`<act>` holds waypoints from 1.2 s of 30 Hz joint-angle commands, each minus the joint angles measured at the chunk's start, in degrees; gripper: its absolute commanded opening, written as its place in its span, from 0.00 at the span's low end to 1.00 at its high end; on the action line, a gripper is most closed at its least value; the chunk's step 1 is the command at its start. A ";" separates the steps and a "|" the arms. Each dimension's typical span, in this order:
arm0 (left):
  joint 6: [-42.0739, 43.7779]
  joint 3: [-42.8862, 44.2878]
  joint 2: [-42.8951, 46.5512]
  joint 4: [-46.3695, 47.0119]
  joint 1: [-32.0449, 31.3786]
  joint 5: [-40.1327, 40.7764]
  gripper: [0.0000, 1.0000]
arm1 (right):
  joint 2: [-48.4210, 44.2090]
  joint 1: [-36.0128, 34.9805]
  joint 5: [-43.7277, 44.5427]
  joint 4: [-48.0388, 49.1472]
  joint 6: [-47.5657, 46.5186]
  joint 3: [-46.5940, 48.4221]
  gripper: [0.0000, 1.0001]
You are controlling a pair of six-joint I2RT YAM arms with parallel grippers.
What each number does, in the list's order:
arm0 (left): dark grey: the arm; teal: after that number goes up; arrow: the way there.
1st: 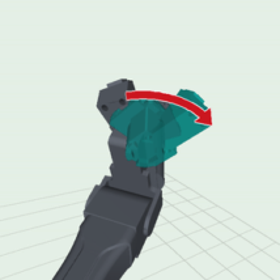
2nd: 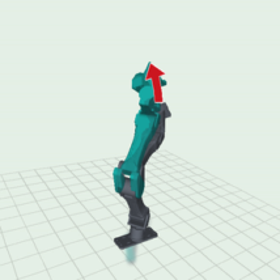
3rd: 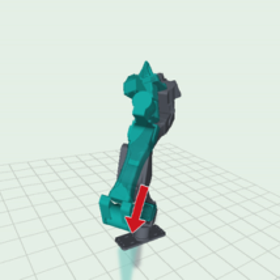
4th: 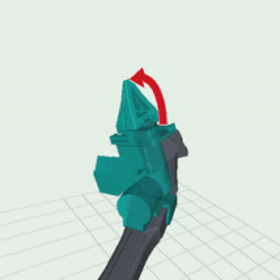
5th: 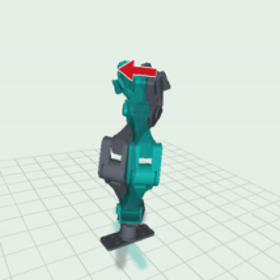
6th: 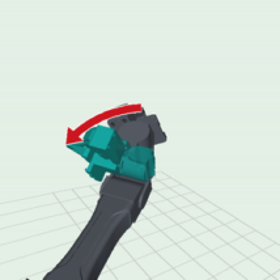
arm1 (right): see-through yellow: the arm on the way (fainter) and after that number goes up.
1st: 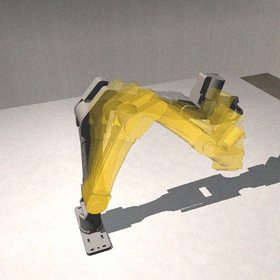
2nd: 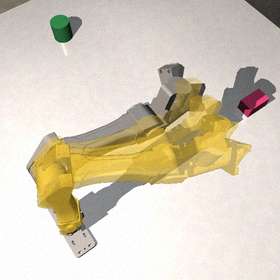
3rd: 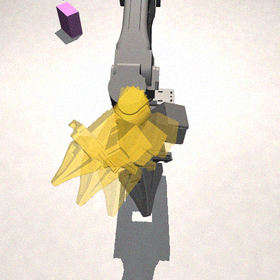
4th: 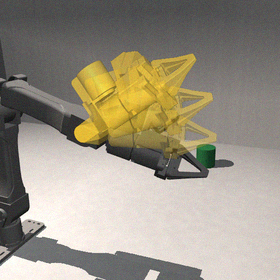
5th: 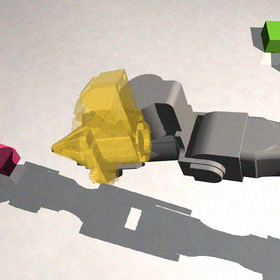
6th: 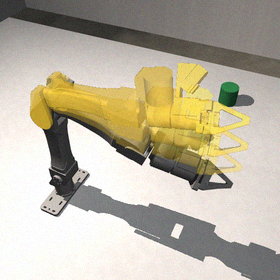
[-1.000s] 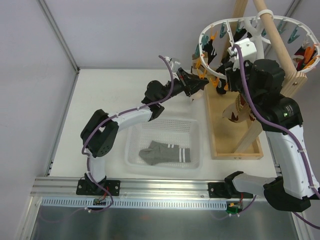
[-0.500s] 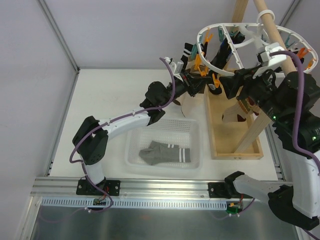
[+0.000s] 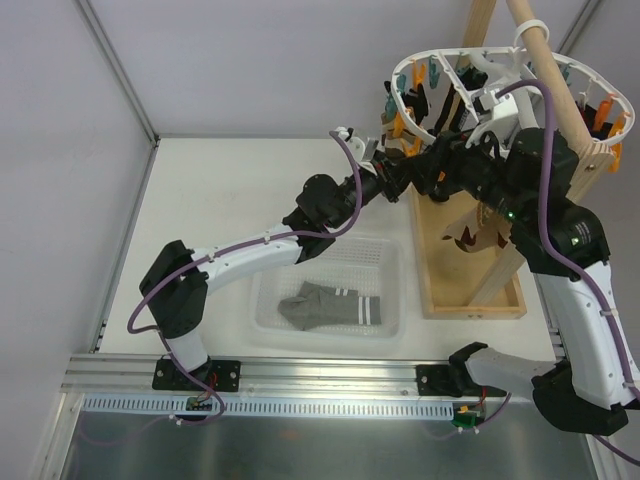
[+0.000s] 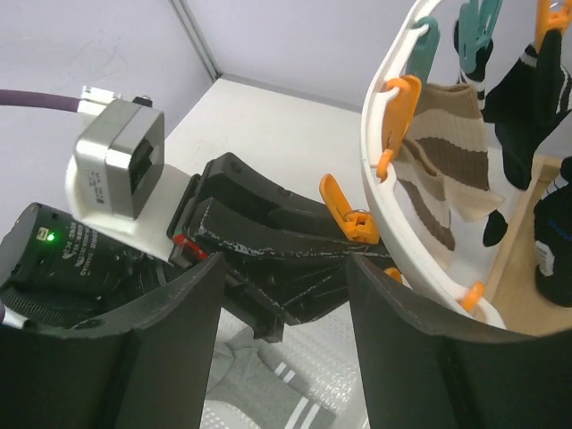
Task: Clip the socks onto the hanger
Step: Open the clamp at the hanger.
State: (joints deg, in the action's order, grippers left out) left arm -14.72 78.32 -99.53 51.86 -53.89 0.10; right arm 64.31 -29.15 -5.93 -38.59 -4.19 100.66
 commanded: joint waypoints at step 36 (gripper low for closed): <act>-1.10 -1.33 7.50 0.97 -3.77 5.09 0.00 | 1.96 -5.57 22.27 7.30 -1.27 -3.80 0.62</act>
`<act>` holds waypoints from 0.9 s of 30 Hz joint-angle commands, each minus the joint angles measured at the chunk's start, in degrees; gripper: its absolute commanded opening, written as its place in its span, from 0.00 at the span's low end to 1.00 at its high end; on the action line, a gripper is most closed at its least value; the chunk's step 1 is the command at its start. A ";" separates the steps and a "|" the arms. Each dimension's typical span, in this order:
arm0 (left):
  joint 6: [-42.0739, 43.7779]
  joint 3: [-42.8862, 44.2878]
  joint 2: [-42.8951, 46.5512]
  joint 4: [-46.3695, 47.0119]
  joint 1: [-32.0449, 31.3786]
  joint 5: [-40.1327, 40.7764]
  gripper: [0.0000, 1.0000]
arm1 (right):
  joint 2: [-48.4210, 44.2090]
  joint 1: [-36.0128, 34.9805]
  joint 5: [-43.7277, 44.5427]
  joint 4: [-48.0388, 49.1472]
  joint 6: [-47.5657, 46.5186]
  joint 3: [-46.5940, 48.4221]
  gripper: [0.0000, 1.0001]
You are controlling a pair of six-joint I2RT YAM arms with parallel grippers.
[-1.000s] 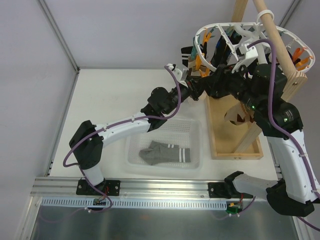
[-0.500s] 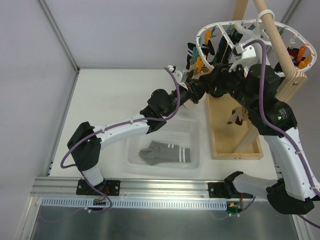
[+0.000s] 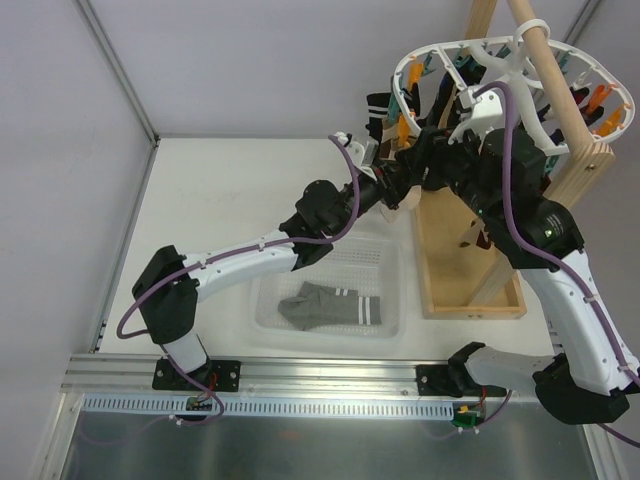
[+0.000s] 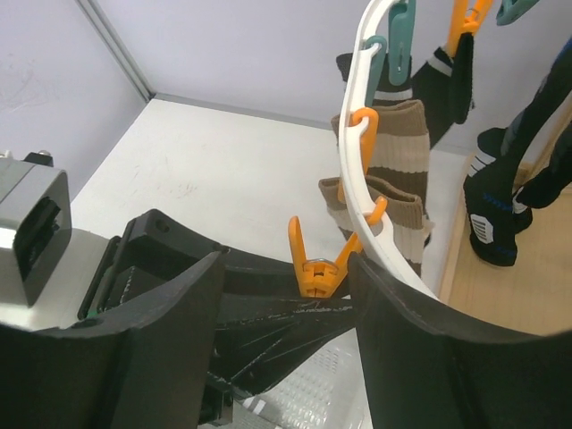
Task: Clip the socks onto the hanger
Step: Open the clamp at the hanger.
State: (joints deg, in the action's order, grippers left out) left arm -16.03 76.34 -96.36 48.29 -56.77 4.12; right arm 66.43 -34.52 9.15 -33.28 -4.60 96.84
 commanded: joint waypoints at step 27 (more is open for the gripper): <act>-3.74 -0.22 5.30 4.27 -1.59 -2.71 0.00 | -0.69 -2.13 20.12 4.71 -1.64 -2.71 0.70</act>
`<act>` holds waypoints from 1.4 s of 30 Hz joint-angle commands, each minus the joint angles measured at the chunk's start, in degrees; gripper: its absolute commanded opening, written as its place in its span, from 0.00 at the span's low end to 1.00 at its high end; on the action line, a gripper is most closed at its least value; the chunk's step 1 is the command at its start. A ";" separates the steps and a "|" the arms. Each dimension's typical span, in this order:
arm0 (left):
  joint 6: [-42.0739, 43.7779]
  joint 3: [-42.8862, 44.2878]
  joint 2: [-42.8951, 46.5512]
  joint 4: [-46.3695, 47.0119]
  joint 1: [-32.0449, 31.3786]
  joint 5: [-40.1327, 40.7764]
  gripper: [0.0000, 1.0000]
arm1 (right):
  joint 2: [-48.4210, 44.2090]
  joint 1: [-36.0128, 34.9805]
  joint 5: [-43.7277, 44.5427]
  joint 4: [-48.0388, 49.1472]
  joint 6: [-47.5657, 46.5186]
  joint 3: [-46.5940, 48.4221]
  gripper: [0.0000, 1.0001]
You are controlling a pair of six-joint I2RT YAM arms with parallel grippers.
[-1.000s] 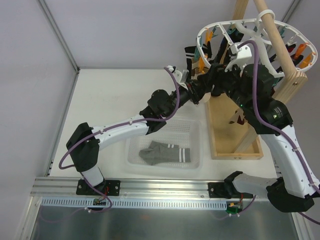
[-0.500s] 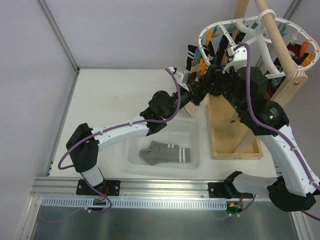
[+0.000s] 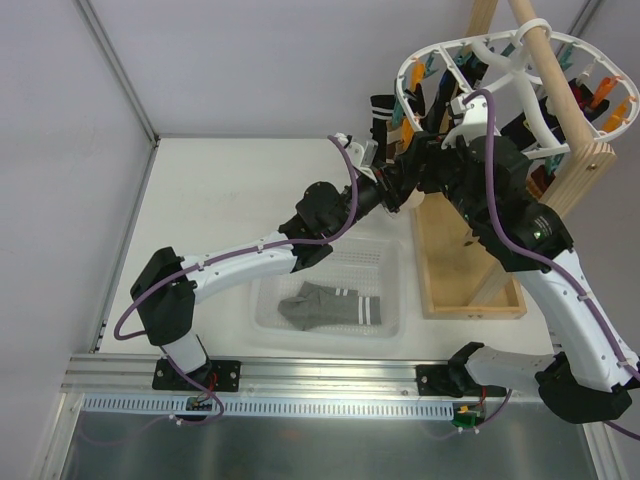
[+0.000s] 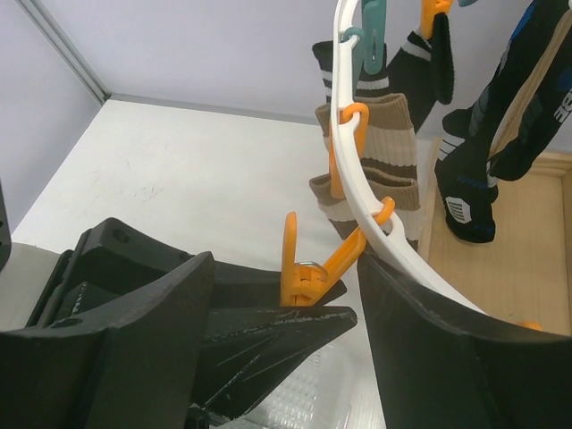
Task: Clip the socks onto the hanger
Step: Open the clamp at the hanger.
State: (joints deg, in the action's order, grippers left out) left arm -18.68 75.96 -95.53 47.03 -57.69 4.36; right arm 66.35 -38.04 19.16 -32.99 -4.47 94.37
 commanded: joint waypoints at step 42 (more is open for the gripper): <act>-4.70 -4.86 2.54 15.64 -1.02 -6.47 0.00 | 1.51 1.57 19.86 9.35 2.45 -1.47 0.29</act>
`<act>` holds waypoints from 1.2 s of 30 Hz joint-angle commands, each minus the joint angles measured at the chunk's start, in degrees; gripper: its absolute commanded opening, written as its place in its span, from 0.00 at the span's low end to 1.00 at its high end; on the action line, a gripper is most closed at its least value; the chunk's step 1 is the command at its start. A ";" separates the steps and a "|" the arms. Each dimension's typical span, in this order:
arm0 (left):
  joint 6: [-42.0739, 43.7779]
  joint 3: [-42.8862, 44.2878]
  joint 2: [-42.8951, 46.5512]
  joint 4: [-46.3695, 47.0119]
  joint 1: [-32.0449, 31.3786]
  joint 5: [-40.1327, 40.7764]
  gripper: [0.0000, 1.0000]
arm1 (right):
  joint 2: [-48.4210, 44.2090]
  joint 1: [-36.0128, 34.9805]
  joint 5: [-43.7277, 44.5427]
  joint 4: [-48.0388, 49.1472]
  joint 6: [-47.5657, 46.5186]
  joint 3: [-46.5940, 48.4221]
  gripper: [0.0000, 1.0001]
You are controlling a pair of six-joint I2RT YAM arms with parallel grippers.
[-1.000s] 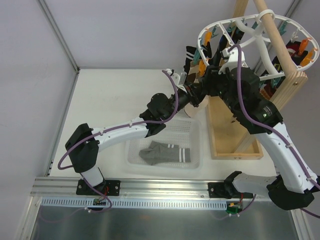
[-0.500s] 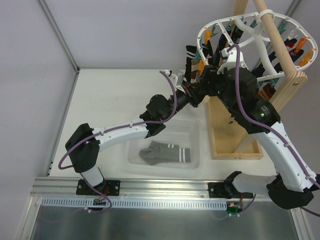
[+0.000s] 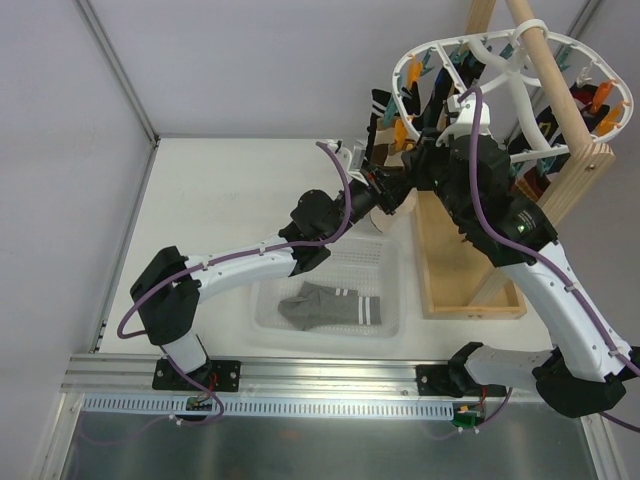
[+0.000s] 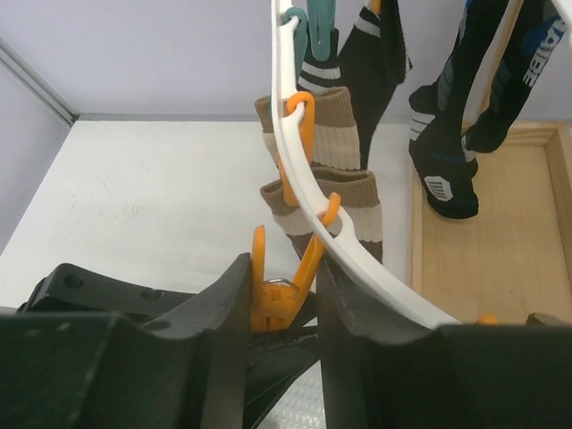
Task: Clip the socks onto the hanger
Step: Open the clamp at the hanger, then pick up the sock from the bin.
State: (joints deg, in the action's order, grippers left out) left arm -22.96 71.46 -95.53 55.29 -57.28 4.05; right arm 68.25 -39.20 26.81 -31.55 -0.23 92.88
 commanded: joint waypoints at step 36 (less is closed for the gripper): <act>3.27 -21.26 32.77 -57.02 12.89 -11.08 0.77 | -2.24 2.99 10.37 9.93 -3.46 -3.94 0.01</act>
State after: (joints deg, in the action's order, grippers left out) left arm -21.78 53.39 -65.69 11.07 -44.21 -2.15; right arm 67.44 -36.93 36.62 -26.13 -3.07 88.90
